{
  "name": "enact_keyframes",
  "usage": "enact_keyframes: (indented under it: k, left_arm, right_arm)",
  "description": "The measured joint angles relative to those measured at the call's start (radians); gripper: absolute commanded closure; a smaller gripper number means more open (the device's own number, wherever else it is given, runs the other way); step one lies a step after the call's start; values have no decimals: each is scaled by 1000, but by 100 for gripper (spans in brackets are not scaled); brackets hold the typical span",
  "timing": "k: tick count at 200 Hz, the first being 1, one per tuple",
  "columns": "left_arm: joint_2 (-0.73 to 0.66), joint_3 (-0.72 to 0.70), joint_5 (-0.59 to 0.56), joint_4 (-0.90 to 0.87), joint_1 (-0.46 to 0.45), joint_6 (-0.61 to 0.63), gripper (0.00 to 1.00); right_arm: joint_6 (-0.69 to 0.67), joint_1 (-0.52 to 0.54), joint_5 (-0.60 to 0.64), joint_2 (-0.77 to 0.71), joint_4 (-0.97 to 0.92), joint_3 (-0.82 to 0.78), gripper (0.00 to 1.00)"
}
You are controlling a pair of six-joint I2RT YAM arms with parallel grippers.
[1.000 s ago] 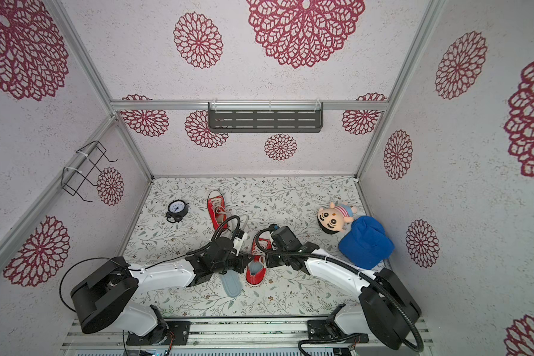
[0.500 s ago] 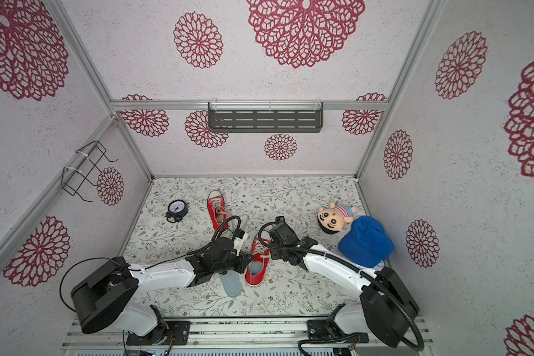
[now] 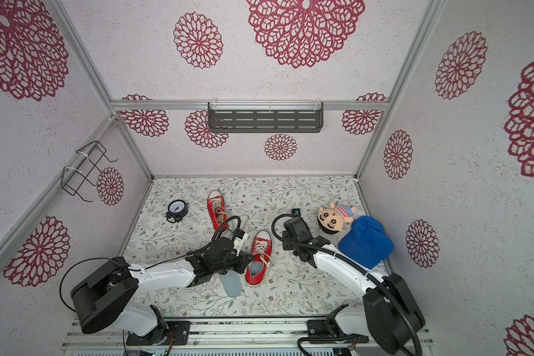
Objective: Remove the insole from the shoe
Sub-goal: Untie the shoelace on the shoe.
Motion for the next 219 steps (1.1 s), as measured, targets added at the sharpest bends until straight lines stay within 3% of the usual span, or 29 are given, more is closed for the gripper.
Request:
enact_keyframes:
  k: [43,146,175,219]
  left_arm:
    - [0,0,0,0,0,0,100]
    - [0,0,0,0,0,0,100]
    - [0,0,-1,0,0,0,100]
    - [-5,-1,-13,-7,0,0,100]
  right_arm:
    - [67,148,-173,-95,20,-146,39]
    - [124,170,-166,45,123,-144,41]
    - [148,172,-109,124,90,-98,50]
    - [211,160,101,143,-87,-46,56]
